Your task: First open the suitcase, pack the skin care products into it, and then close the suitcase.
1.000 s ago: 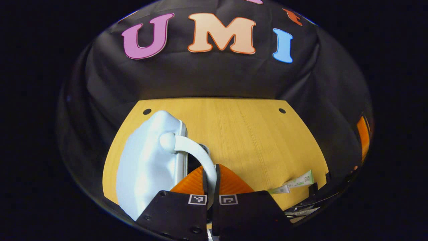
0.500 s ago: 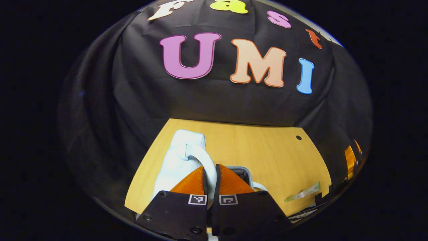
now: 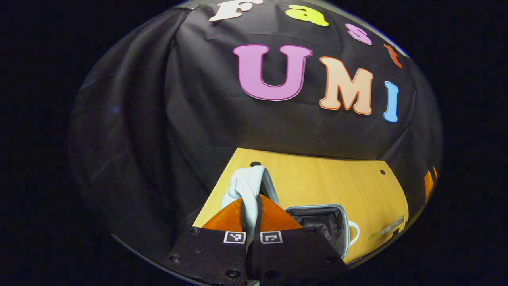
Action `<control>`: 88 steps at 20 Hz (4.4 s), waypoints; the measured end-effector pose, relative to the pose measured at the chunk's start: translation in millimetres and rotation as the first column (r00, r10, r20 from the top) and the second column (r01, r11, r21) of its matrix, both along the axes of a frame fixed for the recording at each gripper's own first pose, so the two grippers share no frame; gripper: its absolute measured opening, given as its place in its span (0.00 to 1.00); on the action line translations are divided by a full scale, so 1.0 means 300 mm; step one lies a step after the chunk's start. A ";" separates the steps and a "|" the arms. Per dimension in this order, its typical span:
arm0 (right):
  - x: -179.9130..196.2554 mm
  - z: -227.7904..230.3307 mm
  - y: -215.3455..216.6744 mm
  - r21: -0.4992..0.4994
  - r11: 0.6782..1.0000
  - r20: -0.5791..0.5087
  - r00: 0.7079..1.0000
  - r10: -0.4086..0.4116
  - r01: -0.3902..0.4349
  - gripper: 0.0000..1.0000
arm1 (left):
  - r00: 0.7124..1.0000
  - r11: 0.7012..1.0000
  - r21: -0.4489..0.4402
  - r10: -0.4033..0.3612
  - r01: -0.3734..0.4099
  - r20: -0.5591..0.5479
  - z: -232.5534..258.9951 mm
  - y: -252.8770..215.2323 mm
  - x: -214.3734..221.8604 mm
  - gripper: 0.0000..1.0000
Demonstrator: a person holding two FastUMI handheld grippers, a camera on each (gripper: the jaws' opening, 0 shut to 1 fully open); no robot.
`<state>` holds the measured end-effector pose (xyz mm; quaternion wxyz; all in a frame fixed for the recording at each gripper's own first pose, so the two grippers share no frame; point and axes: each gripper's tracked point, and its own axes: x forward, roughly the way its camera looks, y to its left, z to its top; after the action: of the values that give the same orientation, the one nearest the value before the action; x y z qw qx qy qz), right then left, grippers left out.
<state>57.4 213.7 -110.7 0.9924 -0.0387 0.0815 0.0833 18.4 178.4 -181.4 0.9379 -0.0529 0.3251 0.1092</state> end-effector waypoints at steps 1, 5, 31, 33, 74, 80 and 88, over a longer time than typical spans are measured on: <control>0.001 -0.005 0.021 0.002 1.000 -0.003 1.000 -0.003 0.003 0.98 | 1.000 1.000 -0.013 0.014 -0.014 -0.004 0.003 0.006 -0.005 0.00; 0.001 -0.018 0.112 0.007 1.000 -0.012 1.000 -0.006 0.006 0.98 | 0.998 0.998 -0.003 0.060 -0.060 -0.022 -0.040 0.037 -0.002 0.00; -0.003 0.012 0.069 0.071 0.997 -0.038 0.999 -0.036 0.039 0.98 | 0.857 0.897 0.076 0.388 -0.436 0.341 0.251 -0.015 0.025 0.79; -0.002 0.028 0.028 0.084 0.996 -0.037 0.999 -0.027 0.030 1.00 | 0.836 0.898 0.090 0.360 -0.431 0.414 0.353 -0.112 0.027 0.95; -0.184 0.023 -0.550 0.010 0.986 -0.040 0.985 0.170 -0.169 0.98 | 0.884 0.904 -0.018 -0.413 0.426 0.219 -0.124 -2.255 0.004 0.93; -0.190 -0.040 -0.586 -0.006 0.987 -0.077 0.985 0.158 -0.158 0.98 | 0.896 0.888 -0.133 -0.426 0.441 0.129 -0.298 -2.326 -0.037 0.74; -0.244 -0.167 -0.582 -0.004 0.980 -0.134 0.972 0.195 -0.198 0.99 | 0.892 0.869 -0.206 -0.450 0.449 0.043 -0.382 -2.345 -0.046 0.15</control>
<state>-15.7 39.2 -160.9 0.9713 -0.0496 0.1438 0.1828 4.4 -525.2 -296.1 0.9255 -0.0746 0.3411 -0.1467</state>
